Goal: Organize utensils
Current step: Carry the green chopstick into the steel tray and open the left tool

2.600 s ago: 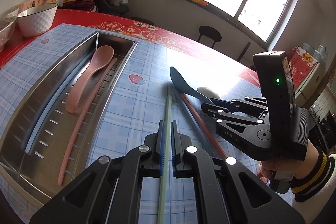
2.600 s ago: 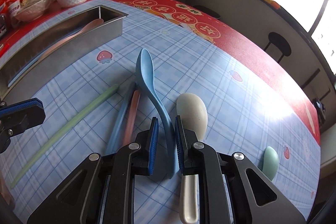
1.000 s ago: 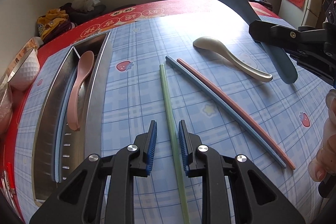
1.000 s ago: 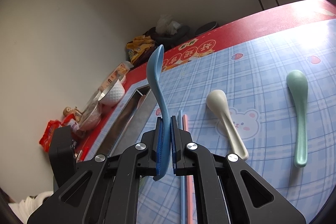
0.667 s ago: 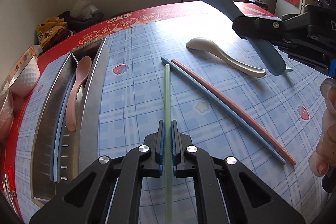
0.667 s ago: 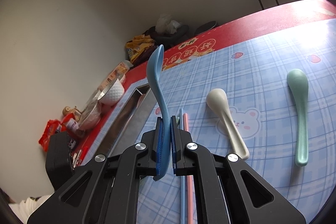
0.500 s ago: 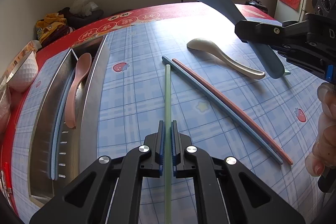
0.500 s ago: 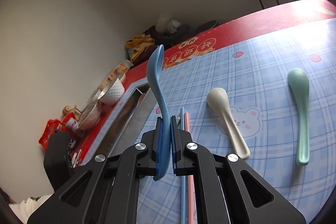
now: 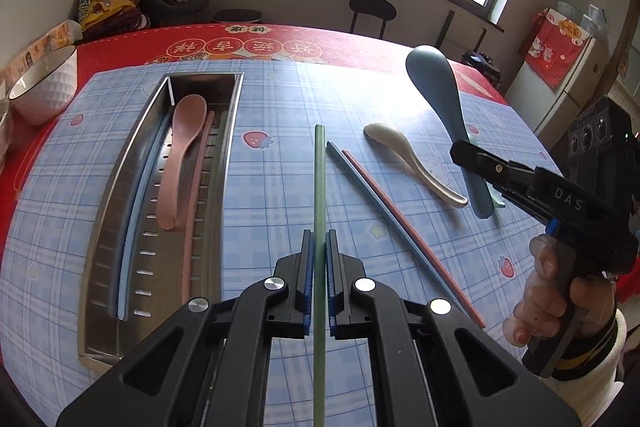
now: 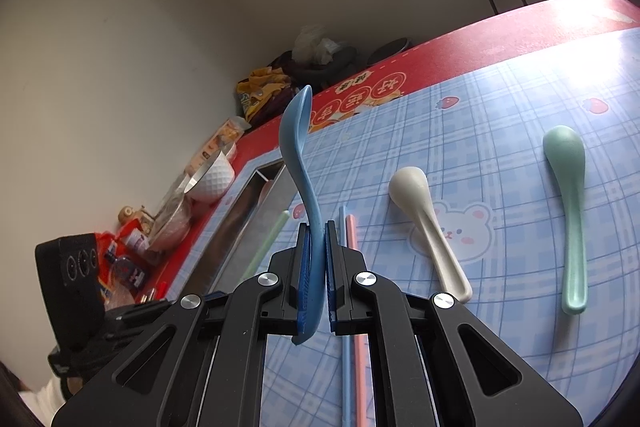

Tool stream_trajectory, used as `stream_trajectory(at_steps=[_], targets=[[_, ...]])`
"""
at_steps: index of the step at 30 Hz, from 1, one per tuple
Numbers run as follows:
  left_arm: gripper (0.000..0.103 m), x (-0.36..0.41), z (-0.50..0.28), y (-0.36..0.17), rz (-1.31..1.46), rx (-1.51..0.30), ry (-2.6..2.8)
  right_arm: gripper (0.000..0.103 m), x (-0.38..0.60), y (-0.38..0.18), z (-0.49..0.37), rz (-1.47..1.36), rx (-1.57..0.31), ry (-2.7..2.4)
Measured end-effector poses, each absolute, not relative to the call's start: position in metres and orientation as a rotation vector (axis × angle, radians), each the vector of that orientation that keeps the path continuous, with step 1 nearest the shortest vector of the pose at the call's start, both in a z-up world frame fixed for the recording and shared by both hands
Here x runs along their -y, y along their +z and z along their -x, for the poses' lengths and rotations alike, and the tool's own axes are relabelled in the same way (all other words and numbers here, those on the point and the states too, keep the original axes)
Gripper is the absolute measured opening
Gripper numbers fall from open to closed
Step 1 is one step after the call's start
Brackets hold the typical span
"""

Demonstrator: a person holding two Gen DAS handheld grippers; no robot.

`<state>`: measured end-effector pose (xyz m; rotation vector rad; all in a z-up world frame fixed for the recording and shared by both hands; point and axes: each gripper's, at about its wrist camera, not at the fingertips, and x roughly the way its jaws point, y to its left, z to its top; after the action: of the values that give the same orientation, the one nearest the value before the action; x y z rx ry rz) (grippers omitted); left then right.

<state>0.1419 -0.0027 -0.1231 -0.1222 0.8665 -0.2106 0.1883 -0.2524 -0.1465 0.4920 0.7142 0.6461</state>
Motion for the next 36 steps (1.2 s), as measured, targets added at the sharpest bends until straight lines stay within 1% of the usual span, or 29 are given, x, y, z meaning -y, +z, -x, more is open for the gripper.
stream_trajectory(at_steps=[4,8,18,28,33,34,36], targets=[[0.006,-0.028,-0.152,-0.106,0.164,-0.842,-0.15,0.007,0.251,-0.146,-0.188,-0.488,-0.714,0.656],[0.006,-0.046,-0.168,-0.104,0.186,-0.856,-0.107,0.007,0.25,-0.146,-0.188,-0.482,-0.716,0.658],[0.006,-0.052,-0.216,-0.13,0.149,-0.945,-0.042,0.007,0.249,-0.15,-0.191,-0.486,-0.735,0.655],[0.006,-0.051,-0.226,-0.141,0.151,-0.974,-0.059,0.007,0.249,-0.151,-0.194,-0.495,-0.738,0.661],[0.009,-0.052,-0.218,-0.134,0.155,-0.944,-0.108,0.007,0.25,-0.154,-0.196,-0.505,-0.746,0.656],[0.011,-0.053,-0.214,-0.131,0.152,-0.926,-0.11,0.007,0.25,-0.155,-0.196,-0.509,-0.748,0.656],[0.02,-0.052,-0.202,-0.123,0.129,-0.879,-0.112,0.007,0.25,-0.156,-0.197,-0.509,-0.751,0.654]])
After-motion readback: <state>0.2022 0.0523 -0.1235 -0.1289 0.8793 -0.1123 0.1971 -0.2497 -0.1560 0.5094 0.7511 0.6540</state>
